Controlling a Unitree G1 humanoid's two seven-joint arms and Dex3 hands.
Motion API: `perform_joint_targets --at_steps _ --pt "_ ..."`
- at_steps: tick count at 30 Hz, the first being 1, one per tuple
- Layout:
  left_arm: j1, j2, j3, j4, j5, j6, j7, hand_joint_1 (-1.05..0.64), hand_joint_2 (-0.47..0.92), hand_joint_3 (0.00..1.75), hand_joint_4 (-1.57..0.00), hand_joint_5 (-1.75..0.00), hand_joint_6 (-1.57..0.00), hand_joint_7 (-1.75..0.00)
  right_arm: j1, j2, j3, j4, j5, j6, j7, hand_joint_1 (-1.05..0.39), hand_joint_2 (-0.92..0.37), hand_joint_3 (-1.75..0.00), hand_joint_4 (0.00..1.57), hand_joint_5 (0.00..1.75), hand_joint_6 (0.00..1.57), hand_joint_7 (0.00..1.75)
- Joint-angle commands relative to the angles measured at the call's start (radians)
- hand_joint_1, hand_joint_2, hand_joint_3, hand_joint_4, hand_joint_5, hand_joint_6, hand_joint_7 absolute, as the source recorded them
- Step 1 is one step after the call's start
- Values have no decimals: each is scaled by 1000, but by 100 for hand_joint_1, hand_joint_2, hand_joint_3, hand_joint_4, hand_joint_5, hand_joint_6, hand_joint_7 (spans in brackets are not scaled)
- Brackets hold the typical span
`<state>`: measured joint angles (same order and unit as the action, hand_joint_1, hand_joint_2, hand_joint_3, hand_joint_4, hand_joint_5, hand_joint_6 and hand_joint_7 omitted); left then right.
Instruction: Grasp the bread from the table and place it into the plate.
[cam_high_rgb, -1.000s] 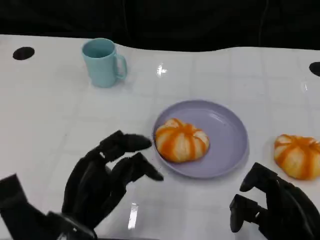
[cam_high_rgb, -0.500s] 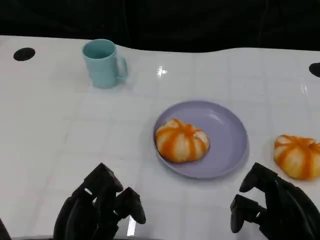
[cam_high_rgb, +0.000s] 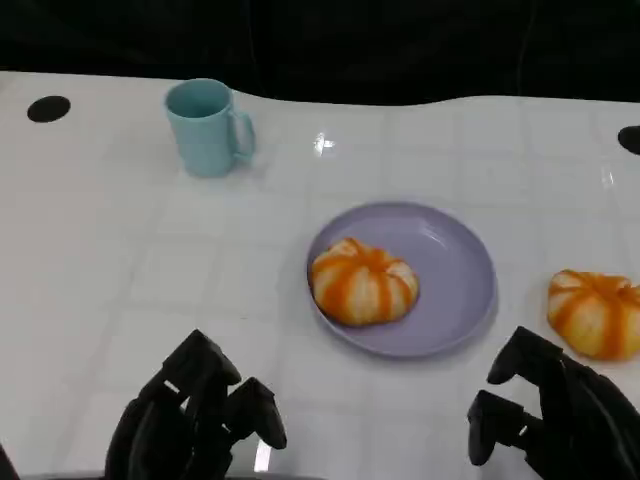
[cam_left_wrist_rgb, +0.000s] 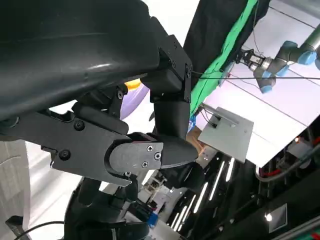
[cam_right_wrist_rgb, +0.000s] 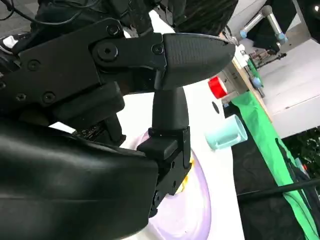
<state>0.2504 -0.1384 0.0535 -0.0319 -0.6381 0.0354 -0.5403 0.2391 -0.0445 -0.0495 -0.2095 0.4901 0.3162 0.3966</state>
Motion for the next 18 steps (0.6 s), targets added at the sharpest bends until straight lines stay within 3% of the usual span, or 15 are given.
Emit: perform_joint_targets --at_steps 1,18 --pt "-14 15 17 20 7 -10 -6 -53 92 42 -80 -175 -56 -175 -13 -12 -10 23 4 -29 25 -55 -91 -48 77 175 48 175" --pt "-15 12 29 27 0 -11 -22 -54 92 42 -81 -175 -57 -175 -3 -10 1 5 -20 -32 7 -56 -92 -49 76 175 48 175"
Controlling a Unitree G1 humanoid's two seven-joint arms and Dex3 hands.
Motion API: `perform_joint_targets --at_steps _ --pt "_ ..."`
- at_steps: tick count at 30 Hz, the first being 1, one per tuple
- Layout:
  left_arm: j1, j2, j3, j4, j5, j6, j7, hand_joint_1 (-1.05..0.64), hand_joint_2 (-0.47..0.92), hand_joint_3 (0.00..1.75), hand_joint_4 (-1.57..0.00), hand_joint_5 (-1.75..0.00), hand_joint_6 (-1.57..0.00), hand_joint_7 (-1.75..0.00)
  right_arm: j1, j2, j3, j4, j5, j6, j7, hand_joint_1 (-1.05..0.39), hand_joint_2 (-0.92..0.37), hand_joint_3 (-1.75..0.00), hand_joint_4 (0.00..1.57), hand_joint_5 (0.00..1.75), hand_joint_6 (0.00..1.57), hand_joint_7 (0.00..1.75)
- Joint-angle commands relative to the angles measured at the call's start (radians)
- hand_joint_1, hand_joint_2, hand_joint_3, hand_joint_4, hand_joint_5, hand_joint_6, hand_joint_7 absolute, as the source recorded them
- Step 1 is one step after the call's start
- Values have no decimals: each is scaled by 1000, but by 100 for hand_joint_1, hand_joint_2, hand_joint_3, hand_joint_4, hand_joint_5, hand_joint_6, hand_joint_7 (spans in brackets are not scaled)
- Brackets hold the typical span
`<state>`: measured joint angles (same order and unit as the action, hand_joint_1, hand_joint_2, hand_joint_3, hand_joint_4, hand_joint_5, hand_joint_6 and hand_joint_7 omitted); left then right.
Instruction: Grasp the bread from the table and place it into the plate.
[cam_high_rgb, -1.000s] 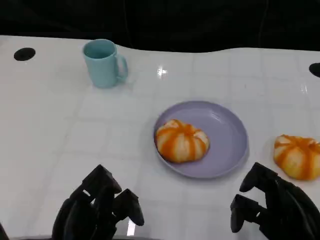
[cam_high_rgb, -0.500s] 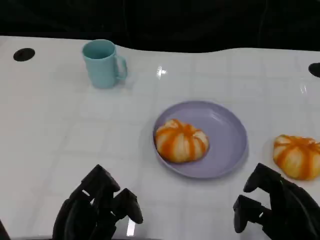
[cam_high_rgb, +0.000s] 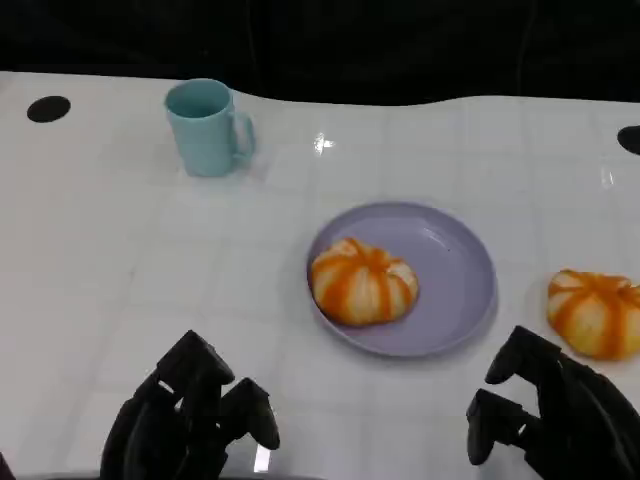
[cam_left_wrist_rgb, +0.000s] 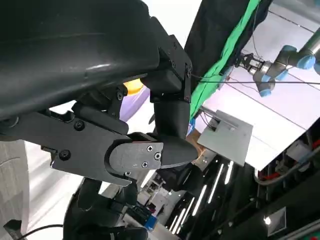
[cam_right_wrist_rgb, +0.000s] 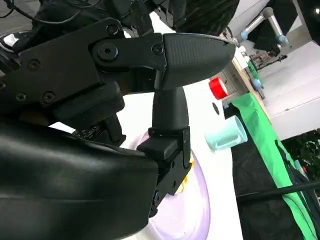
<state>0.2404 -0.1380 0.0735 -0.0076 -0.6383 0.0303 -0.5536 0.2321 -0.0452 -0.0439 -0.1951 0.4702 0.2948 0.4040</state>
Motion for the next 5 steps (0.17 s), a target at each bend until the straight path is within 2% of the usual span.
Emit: perform_joint_targets --at_steps 1,5 --pt "-3 11 10 -1 -2 0 -5 -54 92 41 -81 -175 -57 -175 5 -6 -7 -11 6 -4 -3 -55 -92 -48 76 175 48 174" --pt "0 10 10 -6 -5 9 1 -53 92 40 -80 -175 -57 -175 7 -6 -5 -18 2 4 -11 -55 -92 -47 76 175 48 174"
